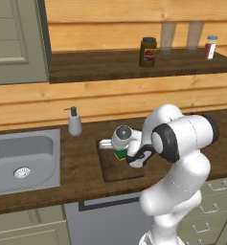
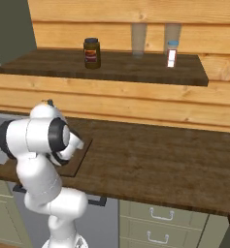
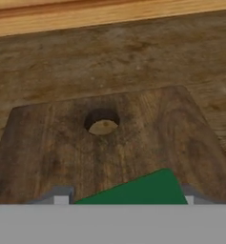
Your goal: Pick up the sponge from the counter and clean the cutting board by briefly scrubbing or pressing down on the cutting board. Once finished, release the sponge.
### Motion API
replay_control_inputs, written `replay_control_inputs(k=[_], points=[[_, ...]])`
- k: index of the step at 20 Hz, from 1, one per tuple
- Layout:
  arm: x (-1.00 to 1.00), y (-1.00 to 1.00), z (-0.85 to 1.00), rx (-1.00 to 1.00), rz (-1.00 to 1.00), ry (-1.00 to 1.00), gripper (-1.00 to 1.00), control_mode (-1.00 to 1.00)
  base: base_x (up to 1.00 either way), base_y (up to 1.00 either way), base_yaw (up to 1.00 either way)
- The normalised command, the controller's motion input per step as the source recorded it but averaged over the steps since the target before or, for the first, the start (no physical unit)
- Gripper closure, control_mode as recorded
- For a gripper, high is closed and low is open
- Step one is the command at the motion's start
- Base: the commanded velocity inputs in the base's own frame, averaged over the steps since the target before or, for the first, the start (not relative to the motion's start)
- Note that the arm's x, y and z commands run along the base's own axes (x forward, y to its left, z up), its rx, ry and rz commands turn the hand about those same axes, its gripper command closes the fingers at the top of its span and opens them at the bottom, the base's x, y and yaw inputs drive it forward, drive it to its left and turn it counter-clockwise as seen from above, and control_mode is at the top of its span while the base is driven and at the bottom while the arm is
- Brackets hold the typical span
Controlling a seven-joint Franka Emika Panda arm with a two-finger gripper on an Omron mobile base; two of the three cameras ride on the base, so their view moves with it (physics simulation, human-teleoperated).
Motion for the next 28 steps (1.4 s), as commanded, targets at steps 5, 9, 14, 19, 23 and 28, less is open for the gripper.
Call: replay_control_inputs(k=[5, 9, 14, 19, 23, 28], points=[[-0.86, 0.00, -0.35, 0.02, -0.01, 0.00, 1.00, -1.00, 0.00, 0.00, 0.00], [-0.78, 0.01, -0.39, 0.01, -0.01, 0.00, 1.00, -1.00, 0.00, 0.00, 0.00], [-0.77, 0.10, -0.34, 0.01, 0.00, 0.03, 1.00, -1.00, 0.00, 0.00, 0.00], [-0.74, 0.13, -0.12, 0.02, 0.00, 0.05, 1.00, -1.00, 0.00, 0.00, 0.00], [-0.68, 0.17, -0.01, 0.02, 0.00, 0.08, 1.00, -1.00, 0.00, 0.00, 0.00], [-0.16, 0.02, -0.15, 0.00, 0.00, 0.20, 1.00, -1.00, 0.00, 0.00, 0.00]])
